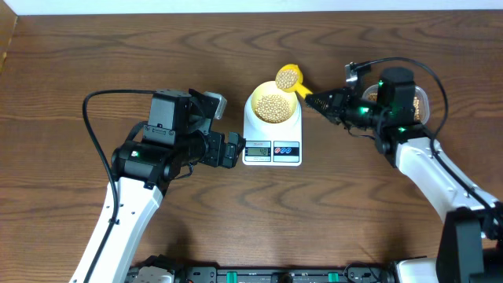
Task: Scoop item into bowl and weigh 50g on scale
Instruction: 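Carry the scoop with the right gripper over the yellow bowl, then tilt the scoop with the right gripper to add a few soybeans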
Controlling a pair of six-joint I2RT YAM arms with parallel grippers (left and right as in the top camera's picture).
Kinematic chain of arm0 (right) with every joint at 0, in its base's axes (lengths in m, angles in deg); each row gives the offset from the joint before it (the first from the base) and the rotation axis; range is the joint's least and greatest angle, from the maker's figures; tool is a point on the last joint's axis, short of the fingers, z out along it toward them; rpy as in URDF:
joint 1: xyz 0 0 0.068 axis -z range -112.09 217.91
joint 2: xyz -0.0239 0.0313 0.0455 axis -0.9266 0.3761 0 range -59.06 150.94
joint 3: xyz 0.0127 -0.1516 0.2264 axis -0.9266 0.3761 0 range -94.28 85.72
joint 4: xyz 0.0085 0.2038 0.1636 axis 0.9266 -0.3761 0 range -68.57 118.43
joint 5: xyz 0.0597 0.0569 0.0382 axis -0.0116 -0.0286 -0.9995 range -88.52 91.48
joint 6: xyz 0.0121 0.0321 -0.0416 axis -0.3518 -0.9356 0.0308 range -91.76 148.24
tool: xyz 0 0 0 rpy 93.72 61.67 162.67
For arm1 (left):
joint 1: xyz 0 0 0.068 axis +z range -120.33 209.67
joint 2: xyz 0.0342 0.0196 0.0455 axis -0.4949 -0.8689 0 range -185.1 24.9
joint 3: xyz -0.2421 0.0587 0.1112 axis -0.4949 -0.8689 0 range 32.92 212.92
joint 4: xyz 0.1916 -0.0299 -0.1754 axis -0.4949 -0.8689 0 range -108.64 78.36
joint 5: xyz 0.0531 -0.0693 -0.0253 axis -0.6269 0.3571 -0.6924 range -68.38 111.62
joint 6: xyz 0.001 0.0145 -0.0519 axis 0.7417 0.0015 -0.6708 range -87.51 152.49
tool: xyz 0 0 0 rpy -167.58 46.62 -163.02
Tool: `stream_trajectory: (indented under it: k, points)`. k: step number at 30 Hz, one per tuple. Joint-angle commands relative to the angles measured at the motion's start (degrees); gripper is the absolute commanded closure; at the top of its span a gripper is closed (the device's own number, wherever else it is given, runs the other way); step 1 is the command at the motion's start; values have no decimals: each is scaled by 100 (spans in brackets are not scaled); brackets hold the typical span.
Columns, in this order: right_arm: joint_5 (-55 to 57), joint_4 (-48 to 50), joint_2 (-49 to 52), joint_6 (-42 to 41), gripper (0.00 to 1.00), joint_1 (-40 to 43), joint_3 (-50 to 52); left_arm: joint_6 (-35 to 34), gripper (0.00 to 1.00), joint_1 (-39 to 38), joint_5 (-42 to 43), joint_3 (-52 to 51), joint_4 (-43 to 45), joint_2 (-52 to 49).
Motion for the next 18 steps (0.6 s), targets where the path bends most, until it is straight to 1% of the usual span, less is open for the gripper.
stream_trajectory:
  k: [1,4,6,12,18]
  points:
    - [17,17,138,297,99,-79,-20,55,2,20,-35,7,2,0]
    - [20,20,142,586,99,-120,-20,55,2,20,-35,7,2,0]
    - [20,-9,144,968,99,-179,-20,55,2,20,-35,7,2,0]
    - [24,-7,144,1357,99,-197,-20,55,2,20,-35,7,2,0]
    - [72,-33,144,2291,99,-197,-20,55,2,20,-35,7,4,0]
